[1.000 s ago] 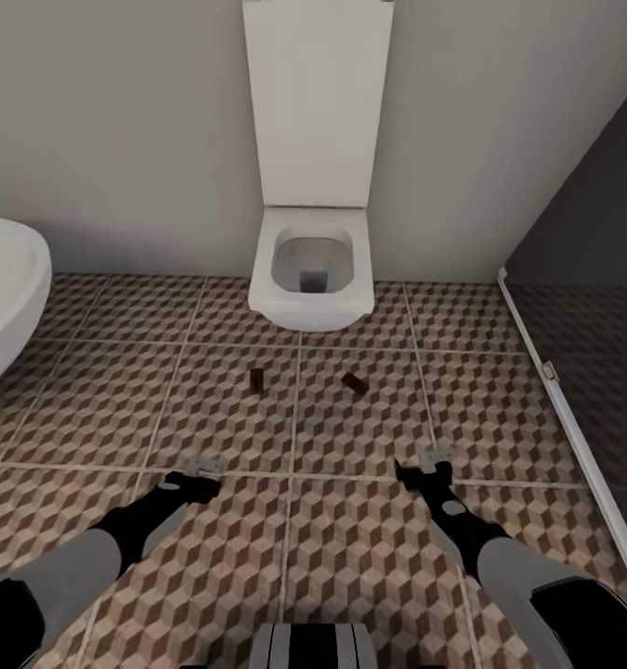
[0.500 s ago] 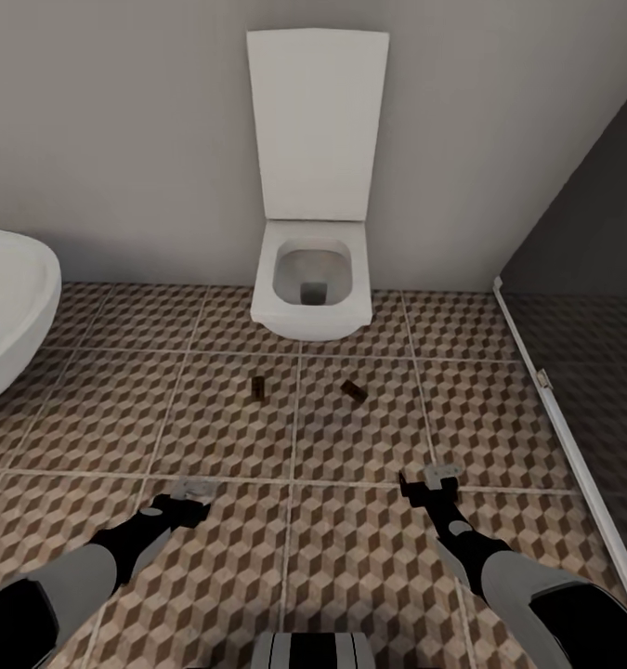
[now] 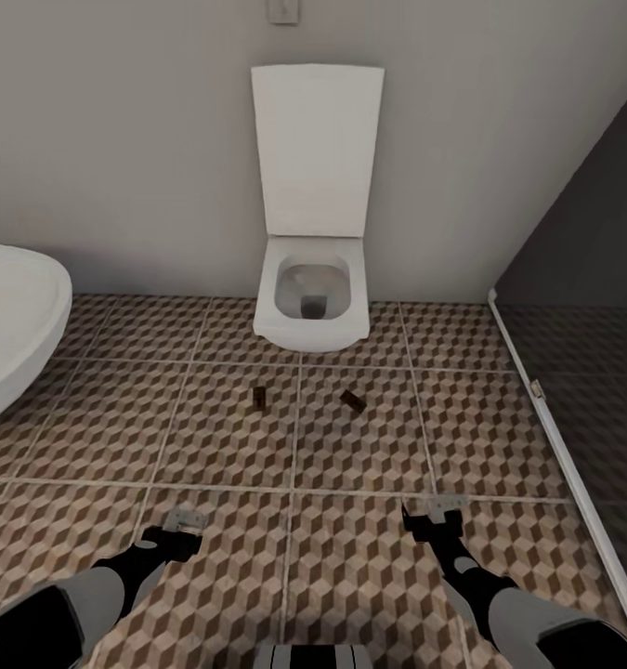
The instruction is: Take the four mousetraps from the cabinet in the bathroom and place them on the bathroom floor. Make sure all four end up on the same floor surface, and ensure that at least two of them are either under or directly next to the same bathroom sink.
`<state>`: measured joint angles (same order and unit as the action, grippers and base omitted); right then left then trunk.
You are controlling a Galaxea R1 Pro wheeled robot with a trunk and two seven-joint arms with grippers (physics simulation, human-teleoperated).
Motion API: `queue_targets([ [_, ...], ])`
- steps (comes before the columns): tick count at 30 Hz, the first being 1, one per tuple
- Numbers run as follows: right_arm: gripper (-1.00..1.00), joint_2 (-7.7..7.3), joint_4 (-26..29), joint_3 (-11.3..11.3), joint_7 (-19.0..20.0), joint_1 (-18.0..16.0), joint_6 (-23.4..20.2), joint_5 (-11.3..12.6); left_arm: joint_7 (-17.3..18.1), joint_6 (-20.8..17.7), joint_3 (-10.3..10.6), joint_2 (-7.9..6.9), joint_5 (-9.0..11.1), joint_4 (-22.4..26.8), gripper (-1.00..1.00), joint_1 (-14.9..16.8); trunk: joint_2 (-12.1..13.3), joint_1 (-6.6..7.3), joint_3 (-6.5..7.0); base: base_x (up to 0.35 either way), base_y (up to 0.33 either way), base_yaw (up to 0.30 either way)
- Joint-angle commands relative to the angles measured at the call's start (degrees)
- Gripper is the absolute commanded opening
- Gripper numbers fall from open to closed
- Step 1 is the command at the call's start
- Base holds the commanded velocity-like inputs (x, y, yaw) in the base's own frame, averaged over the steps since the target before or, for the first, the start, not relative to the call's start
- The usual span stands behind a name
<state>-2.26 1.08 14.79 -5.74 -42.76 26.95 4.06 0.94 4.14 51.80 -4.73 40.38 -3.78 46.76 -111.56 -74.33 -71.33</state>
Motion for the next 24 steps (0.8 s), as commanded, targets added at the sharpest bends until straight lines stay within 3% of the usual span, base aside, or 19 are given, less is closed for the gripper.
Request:
queue_targets([
  [1,1.0,0.0,-0.03,0.5,-0.16,0.28,0.31,0.41,0.1,0.26,0.41,0.11,0.31,-0.18,1.0,-0.14,0.4,0.23,0.25,0.0,0.0,0.0],
  [11,1.0,-0.05,-0.03,0.5,-0.3,2.4,3.8,0.42,0.06,1.5,0.41,0.63,0.31,-0.38,1.0,-2.84,4.42,2.43,2.98,0.0,0.0,0.0],
  [17,1.0,-0.03,-0.03,0.5,-0.32,2.74,4.39,0.43,-0.19,8.6,0.41,0.68,0.37,-0.49,1.0,-4.97,6.82,3.74,4.61,0.0,0.0,0.0],
  [24,1.0,-0.04,-0.03,0.5,-0.31,3.16,4.56,0.43,-0.36,11.28,0.41,0.69,0.39,-0.52,1.0,-6.2,9.63,5.28,6.51,0.0,0.0,0.0],
])
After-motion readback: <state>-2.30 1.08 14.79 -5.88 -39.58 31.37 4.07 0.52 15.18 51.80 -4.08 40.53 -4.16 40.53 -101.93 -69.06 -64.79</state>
